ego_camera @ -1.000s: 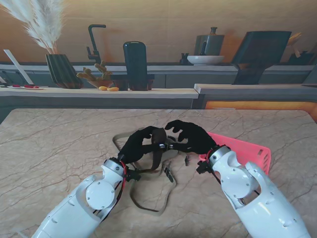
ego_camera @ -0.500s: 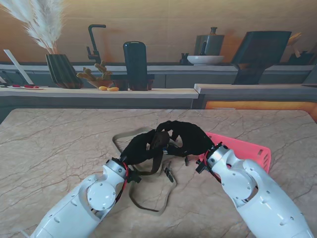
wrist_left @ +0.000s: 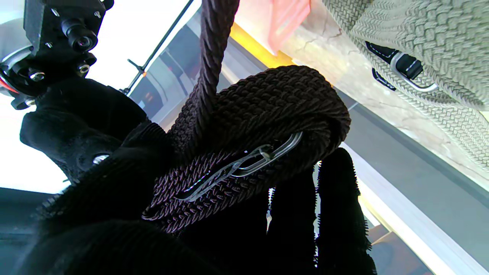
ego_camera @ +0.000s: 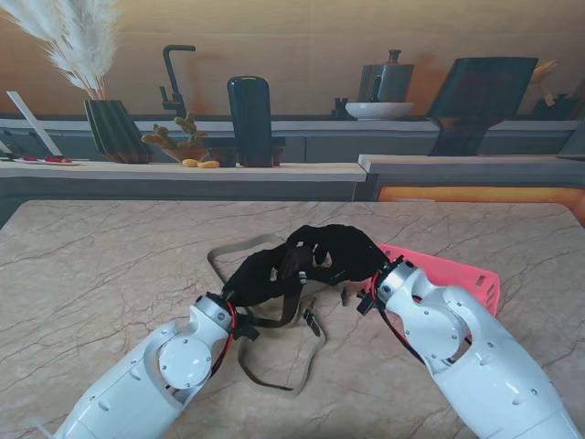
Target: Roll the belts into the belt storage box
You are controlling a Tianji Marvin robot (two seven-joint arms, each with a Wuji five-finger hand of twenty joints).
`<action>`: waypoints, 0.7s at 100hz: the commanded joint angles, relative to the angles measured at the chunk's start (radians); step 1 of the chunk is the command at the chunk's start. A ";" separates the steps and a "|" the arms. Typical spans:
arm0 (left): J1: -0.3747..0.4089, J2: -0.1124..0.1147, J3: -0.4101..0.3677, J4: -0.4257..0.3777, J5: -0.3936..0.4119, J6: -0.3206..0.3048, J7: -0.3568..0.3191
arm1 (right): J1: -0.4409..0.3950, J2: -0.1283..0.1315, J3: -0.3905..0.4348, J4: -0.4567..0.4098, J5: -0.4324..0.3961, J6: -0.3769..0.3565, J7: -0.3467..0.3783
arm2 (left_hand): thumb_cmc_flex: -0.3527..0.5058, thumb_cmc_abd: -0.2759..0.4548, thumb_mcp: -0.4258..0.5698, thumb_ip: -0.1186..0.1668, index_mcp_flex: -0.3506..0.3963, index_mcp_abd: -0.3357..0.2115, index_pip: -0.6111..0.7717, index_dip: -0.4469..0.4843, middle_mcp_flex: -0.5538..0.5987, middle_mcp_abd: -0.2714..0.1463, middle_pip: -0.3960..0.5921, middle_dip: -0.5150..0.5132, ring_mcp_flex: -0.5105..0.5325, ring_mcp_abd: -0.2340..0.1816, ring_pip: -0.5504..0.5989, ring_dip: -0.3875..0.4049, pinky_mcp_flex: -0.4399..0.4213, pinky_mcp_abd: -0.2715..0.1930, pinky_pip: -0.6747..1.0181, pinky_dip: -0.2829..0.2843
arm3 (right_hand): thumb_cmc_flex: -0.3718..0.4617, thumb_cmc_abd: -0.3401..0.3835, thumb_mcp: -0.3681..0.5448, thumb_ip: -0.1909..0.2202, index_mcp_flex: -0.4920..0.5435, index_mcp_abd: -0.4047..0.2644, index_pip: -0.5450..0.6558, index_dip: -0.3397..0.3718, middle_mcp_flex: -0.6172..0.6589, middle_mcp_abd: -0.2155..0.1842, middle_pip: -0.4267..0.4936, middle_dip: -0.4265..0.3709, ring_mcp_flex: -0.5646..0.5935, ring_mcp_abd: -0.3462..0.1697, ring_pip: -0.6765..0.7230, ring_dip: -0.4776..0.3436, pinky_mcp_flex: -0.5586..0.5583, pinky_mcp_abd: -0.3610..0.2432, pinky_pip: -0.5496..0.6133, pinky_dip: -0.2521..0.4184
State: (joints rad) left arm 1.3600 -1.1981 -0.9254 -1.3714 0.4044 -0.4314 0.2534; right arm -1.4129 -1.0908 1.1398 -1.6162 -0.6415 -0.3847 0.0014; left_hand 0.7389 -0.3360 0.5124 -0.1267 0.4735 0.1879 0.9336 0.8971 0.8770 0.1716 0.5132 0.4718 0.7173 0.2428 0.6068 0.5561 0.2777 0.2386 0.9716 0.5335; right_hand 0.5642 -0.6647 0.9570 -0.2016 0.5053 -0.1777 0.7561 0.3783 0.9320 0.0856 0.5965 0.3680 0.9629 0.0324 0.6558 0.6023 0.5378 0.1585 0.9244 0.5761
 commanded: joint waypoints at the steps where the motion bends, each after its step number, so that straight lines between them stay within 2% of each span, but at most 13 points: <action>1: 0.003 -0.005 0.000 -0.012 -0.006 -0.010 0.000 | 0.005 -0.005 -0.016 0.019 -0.003 0.011 -0.009 | 0.069 0.072 0.117 0.086 0.032 -0.148 0.163 0.046 -0.002 -0.011 0.011 0.013 0.006 -0.006 0.002 0.003 -0.010 0.004 0.022 0.005 | 0.105 0.011 0.007 -0.036 0.135 -0.083 0.205 -0.057 0.131 -0.072 -0.023 0.000 0.063 -0.031 -0.014 -0.008 0.032 -0.037 0.048 -0.026; 5: 0.003 -0.005 0.001 -0.013 -0.011 -0.010 0.000 | 0.011 -0.008 -0.023 0.027 0.002 0.016 -0.016 | 0.069 0.072 0.115 0.085 0.030 -0.152 0.160 0.045 -0.001 -0.012 0.010 0.013 0.006 -0.008 0.001 0.003 -0.010 0.004 0.022 0.004 | 0.129 0.019 0.001 -0.041 0.203 -0.111 0.258 -0.097 0.209 -0.085 -0.038 0.001 0.100 -0.031 -0.020 -0.013 0.054 -0.040 0.063 -0.032; 11: 0.003 -0.006 0.001 -0.013 -0.017 -0.009 -0.002 | 0.017 -0.012 -0.031 0.034 0.020 0.032 -0.019 | 0.071 0.073 0.106 0.082 0.031 -0.160 0.144 0.034 -0.003 -0.014 0.006 0.014 0.005 -0.009 -0.003 0.003 -0.010 0.002 0.021 0.003 | 0.155 0.041 -0.003 -0.041 0.296 -0.128 0.292 -0.119 0.281 -0.094 -0.044 -0.003 0.149 -0.019 -0.017 -0.013 0.082 -0.040 0.081 -0.034; 20: 0.003 -0.008 0.000 -0.010 -0.026 -0.007 0.001 | 0.021 -0.014 -0.031 0.033 0.064 0.058 0.000 | 0.086 0.080 0.049 0.061 0.029 -0.181 0.079 -0.026 -0.006 -0.023 0.002 0.018 0.003 -0.015 -0.007 0.008 -0.012 0.001 0.017 0.000 | 0.171 0.027 0.007 -0.037 0.346 -0.127 0.316 -0.134 0.314 -0.086 -0.064 -0.007 0.178 -0.011 -0.038 -0.020 0.105 -0.044 0.101 -0.038; 25: 0.002 -0.010 -0.001 -0.007 -0.033 -0.008 0.002 | 0.021 -0.015 -0.027 0.030 0.084 0.068 0.008 | 0.061 0.080 0.008 0.054 0.016 -0.187 0.027 -0.074 -0.019 -0.026 -0.008 0.016 -0.006 -0.019 -0.013 0.010 -0.016 0.002 0.011 -0.001 | 0.169 0.017 0.020 -0.036 0.358 -0.127 0.322 -0.131 0.324 -0.084 -0.072 -0.007 0.189 -0.008 -0.047 -0.023 0.114 -0.042 0.106 -0.040; 31: 0.002 -0.011 -0.004 -0.004 -0.039 -0.008 0.003 | 0.021 -0.017 -0.020 0.022 0.110 0.087 0.017 | -0.013 0.069 -0.025 0.077 -0.008 -0.193 -0.063 -0.144 -0.042 -0.037 -0.028 0.009 -0.019 -0.021 -0.024 0.015 -0.023 0.006 -0.001 -0.001 | 0.170 0.009 0.030 -0.036 0.365 -0.126 0.326 -0.128 0.331 -0.081 -0.075 -0.005 0.196 -0.003 -0.050 -0.023 0.120 -0.040 0.109 -0.041; 35: 0.002 -0.012 -0.006 -0.001 -0.041 -0.007 0.005 | 0.019 -0.016 -0.013 0.013 0.131 0.102 0.031 | -0.074 0.090 -0.041 0.086 -0.016 -0.181 -0.143 -0.186 -0.066 -0.043 -0.046 0.002 -0.026 -0.025 -0.031 0.019 -0.028 0.010 -0.010 0.001 | 0.168 0.009 0.034 -0.037 0.366 -0.125 0.326 -0.126 0.333 -0.080 -0.077 -0.005 0.199 -0.002 -0.052 -0.024 0.123 -0.039 0.110 -0.042; 39: 0.001 -0.013 -0.008 0.001 -0.040 -0.005 0.008 | 0.018 -0.017 -0.006 0.004 0.153 0.121 0.041 | -0.135 0.109 -0.056 0.106 -0.024 -0.165 -0.209 -0.205 -0.099 -0.051 -0.069 -0.008 -0.040 -0.029 -0.047 0.021 -0.034 0.013 -0.024 0.005 | 0.169 0.009 0.038 -0.038 0.366 -0.122 0.327 -0.124 0.334 -0.076 -0.078 -0.004 0.200 0.001 -0.055 -0.024 0.124 -0.038 0.110 -0.043; 54: 0.001 -0.014 -0.017 0.005 -0.035 0.007 0.018 | 0.013 -0.018 0.020 -0.032 0.229 0.197 0.088 | -0.243 0.008 -0.102 0.095 -0.115 -0.161 -0.378 -0.296 -0.229 -0.070 -0.152 -0.047 -0.113 -0.039 -0.126 0.005 -0.066 0.023 -0.082 0.011 | 0.181 0.033 0.033 -0.041 0.353 -0.086 0.319 -0.099 0.328 -0.055 -0.088 -0.003 0.199 0.020 -0.072 -0.026 0.117 -0.020 0.108 -0.047; 70: 0.007 -0.007 -0.030 -0.003 -0.042 0.021 -0.004 | 0.001 -0.022 0.050 -0.074 0.276 0.272 0.098 | -0.293 -0.067 -0.035 0.083 -0.139 -0.163 -0.453 -0.344 -0.285 -0.071 -0.194 -0.070 -0.154 -0.043 -0.196 -0.013 -0.084 0.032 -0.146 0.024 | 0.196 0.050 0.015 -0.035 0.347 -0.067 0.307 -0.065 0.320 -0.042 -0.088 0.001 0.193 0.032 -0.080 -0.023 0.108 -0.008 0.104 -0.051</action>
State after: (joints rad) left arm 1.3606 -1.2078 -0.9502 -1.3633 0.3678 -0.4186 0.2657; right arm -1.4060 -1.1085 1.1781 -1.6638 -0.3790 -0.1281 0.1081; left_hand 0.4917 -0.3619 0.4509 -0.0557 0.3653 0.0602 0.5267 0.5667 0.6309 0.1274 0.3451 0.4160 0.5887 0.2297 0.4242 0.5580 0.2091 0.2619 0.8459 0.5347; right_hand 0.6742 -0.7306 0.8936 -0.2624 0.6814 -0.1603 0.8021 0.2116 1.2298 0.0275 0.5184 0.3696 1.1233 0.0590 0.5874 0.5893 0.6517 0.1468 1.0025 0.5397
